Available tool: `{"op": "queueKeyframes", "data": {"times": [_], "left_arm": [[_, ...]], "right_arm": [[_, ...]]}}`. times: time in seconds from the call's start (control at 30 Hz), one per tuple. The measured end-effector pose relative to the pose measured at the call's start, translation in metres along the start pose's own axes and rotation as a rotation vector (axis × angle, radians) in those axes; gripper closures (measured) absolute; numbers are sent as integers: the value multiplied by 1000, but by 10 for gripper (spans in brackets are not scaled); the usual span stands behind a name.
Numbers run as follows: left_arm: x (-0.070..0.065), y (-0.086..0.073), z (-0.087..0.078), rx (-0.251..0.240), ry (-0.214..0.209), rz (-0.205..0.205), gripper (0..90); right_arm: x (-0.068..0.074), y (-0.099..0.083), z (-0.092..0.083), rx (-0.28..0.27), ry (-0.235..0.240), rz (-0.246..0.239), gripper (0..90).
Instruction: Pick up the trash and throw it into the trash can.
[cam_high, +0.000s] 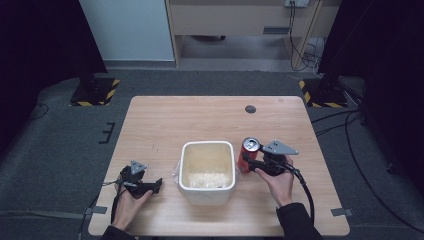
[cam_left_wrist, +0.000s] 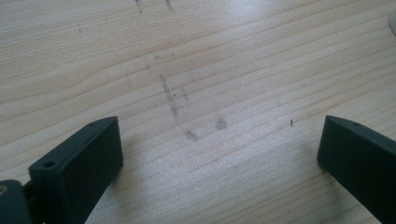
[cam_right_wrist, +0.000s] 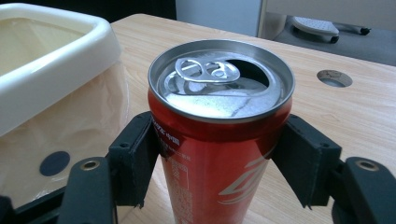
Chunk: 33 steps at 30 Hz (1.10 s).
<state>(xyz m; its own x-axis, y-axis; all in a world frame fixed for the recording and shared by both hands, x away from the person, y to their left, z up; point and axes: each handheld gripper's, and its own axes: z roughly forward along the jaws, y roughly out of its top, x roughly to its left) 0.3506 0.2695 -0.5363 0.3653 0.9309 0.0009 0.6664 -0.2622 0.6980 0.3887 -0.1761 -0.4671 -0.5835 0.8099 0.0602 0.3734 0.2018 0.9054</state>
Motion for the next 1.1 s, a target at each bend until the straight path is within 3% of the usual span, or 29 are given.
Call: {"op": "queueKeyframes", "data": {"times": [0.13,0.7,1.1], "left_arm": [[0,0,0,0,0,0,0],[0,0,0,0,0,0,0],[0,0,0,0,0,0,0]], "right_arm": [[-3,4,-5,-22,4,6,338],[-23,35,-58,-259,31,102,338],[-29,46,-84,-387,56,140,338]]}}
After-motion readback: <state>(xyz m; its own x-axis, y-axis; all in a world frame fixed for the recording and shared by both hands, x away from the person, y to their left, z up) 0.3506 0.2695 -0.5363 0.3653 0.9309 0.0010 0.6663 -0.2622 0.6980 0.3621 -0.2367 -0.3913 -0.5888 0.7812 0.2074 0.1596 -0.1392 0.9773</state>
